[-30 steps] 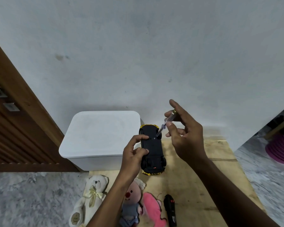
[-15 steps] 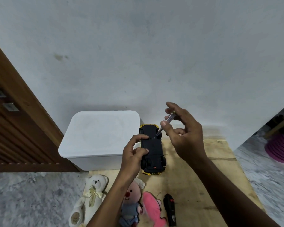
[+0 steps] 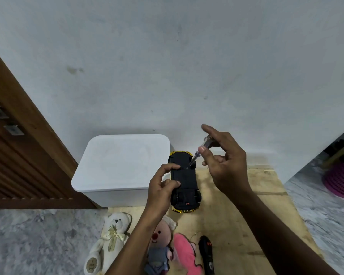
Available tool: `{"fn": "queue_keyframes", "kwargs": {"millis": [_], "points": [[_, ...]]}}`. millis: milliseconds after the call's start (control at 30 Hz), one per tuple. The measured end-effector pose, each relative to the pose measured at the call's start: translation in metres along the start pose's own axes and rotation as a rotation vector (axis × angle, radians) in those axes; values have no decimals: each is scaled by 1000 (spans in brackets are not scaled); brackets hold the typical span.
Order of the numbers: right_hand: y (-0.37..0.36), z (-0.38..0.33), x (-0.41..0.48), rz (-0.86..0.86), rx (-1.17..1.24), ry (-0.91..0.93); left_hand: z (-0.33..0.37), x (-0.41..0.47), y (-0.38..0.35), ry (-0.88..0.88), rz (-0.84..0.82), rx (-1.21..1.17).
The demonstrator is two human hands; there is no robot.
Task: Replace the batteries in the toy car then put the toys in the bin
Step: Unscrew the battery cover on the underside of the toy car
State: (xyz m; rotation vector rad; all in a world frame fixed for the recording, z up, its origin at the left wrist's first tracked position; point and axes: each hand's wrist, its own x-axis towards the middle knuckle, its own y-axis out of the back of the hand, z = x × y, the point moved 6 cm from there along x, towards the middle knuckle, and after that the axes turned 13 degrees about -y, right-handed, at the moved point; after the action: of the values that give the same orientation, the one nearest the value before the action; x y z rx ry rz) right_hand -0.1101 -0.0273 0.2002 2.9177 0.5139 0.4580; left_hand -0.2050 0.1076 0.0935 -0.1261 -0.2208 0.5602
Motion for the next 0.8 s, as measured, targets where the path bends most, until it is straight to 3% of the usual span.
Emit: {"fn": "queue_keyframes", "kwargs": {"millis": [800], "points": [[-5, 2, 4, -32, 10, -42, 1, 2, 1, 1, 2, 10]]}}
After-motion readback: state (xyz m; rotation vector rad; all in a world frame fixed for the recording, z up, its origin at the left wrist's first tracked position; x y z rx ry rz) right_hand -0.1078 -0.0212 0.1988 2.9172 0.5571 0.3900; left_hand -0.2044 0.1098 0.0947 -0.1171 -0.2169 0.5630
